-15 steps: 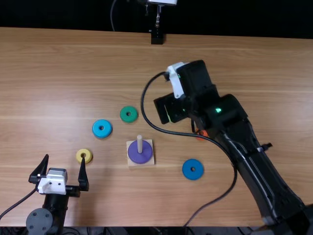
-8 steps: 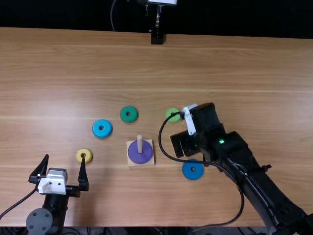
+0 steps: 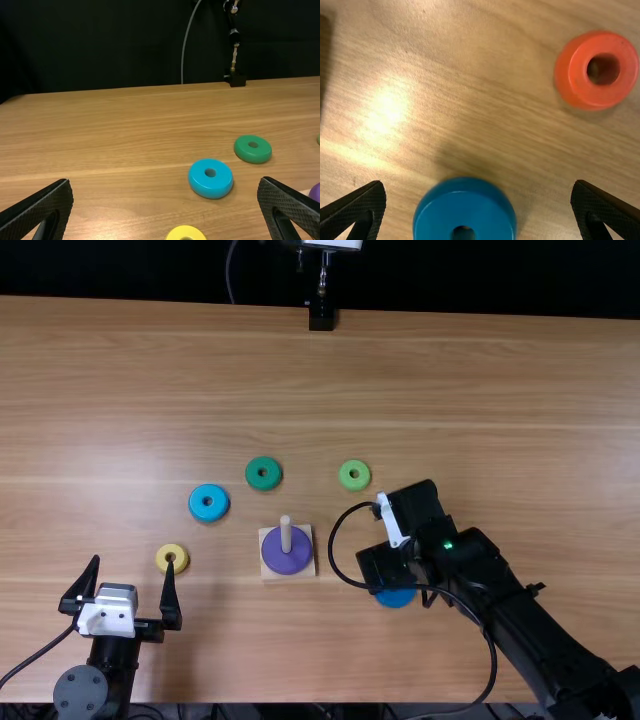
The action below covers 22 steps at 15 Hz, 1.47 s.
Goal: Build the Hanoi tower: stack the rings onto the peg from bottom to top in this color order: purple, dark blue, light blue, dark green, light green, yellow, orange.
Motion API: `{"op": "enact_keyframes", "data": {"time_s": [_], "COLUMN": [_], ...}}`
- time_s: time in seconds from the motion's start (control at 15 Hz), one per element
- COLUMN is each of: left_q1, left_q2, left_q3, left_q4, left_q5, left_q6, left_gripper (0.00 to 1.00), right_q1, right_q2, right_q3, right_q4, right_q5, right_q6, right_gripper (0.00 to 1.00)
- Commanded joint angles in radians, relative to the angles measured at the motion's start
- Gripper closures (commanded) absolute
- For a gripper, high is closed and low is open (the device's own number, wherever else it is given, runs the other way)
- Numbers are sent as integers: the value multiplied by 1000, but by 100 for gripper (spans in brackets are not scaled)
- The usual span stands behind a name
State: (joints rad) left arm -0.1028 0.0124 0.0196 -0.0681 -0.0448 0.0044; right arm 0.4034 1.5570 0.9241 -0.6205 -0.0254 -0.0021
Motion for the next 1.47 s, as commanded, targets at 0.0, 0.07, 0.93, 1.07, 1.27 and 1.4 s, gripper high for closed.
{"op": "enact_keyframes", "data": {"time_s": [0.0,0.07,0.93,1.07,1.27,1.4], "left_q1": [3,3,3,3,3,3], "left_q2": [-12,-12,-12,-12,-12,-12], "left_q3": [-20,-20,-20,-20,-20,-20], "left_q4": [-11,-11,-11,-11,-11,-11], "left_q5": [4,4,4,4,4,4], "left_q6": [14,14,14,14,14,14], "left_gripper": [0,0,0,0,0,0], "right_q1": [9,17,101,101,107,107], "right_q2": [-25,-25,41,71,89,101], "right_q3": [-25,-33,-33,-25,-25,-25], "right_q4": [-8,-21,-69,-69,-71,-97], "right_q5": [14,22,103,103,103,103], "right_q6": [0,0,0,0,0,0], "right_gripper": [0,0,0,0,0,0]}}
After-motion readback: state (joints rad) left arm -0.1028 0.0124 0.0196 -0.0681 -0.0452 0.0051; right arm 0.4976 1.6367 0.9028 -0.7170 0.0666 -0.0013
